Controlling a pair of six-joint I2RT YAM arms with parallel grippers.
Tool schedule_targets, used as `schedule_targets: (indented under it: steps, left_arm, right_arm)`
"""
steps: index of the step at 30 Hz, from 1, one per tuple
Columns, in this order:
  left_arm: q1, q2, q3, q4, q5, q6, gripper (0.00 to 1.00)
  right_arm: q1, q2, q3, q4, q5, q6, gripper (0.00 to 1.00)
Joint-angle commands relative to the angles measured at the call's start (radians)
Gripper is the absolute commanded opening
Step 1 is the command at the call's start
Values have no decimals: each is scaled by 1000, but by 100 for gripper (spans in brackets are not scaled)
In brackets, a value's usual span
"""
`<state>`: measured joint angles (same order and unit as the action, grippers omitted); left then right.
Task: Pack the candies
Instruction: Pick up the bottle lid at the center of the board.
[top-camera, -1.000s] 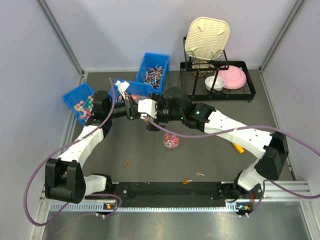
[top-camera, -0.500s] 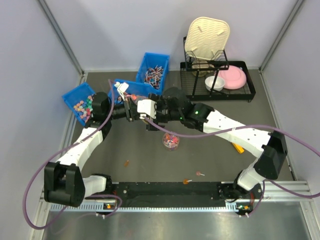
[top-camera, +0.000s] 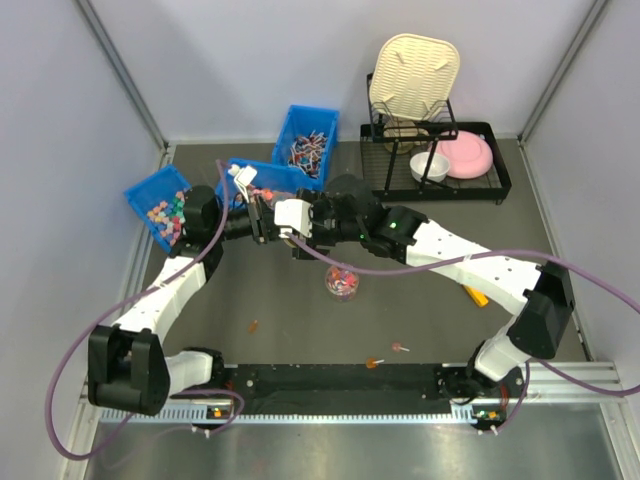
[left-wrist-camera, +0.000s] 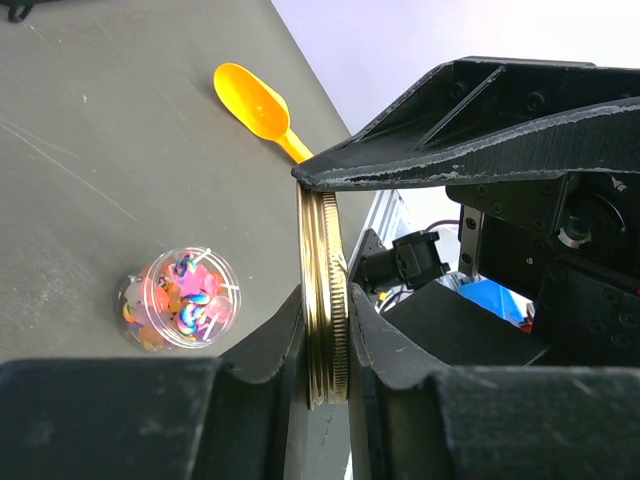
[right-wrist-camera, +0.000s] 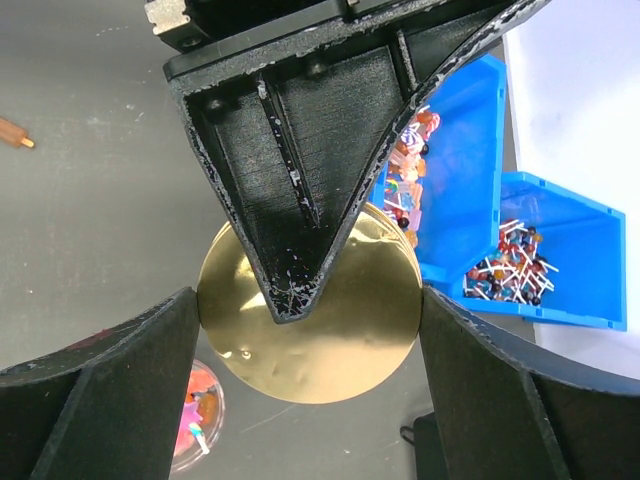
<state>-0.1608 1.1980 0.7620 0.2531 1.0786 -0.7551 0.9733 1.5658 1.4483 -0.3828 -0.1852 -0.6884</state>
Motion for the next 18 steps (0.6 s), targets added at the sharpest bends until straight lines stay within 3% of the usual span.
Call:
schedule_targets:
  steps: [1, 3, 4, 7, 9, 10, 14, 18]
  left_arm:
    - [-3, -55, 2, 52, -8, 43, 24]
    - [-3, -63, 11, 37, -16, 62, 34]
    - [-2, -69, 23, 16, -17, 85, 48]
    - [-2, -80, 46, -29, -25, 131, 72]
    - [-2, -83, 54, -35, -25, 146, 84]
    - [-2, -83, 56, -37, -26, 152, 96]
    - [1, -94, 94, -131, -55, 242, 99]
    - [3, -98, 146, -286, -106, 455, 99]
  right_arm:
    - [13, -9, 14, 16, -8, 4, 78]
    - [13, -21, -8, 16, -3, 0, 77]
    - [13, -36, -17, 16, -2, -6, 77]
    - [10, -61, -58, 16, -2, -20, 78]
    - [4, -81, -78, 15, -2, -23, 78]
    - [2, -88, -83, 18, -2, -25, 78]
    - [-13, -107, -95, 19, 7, -19, 78]
    - [-50, -157, -123, 21, 26, -17, 78]
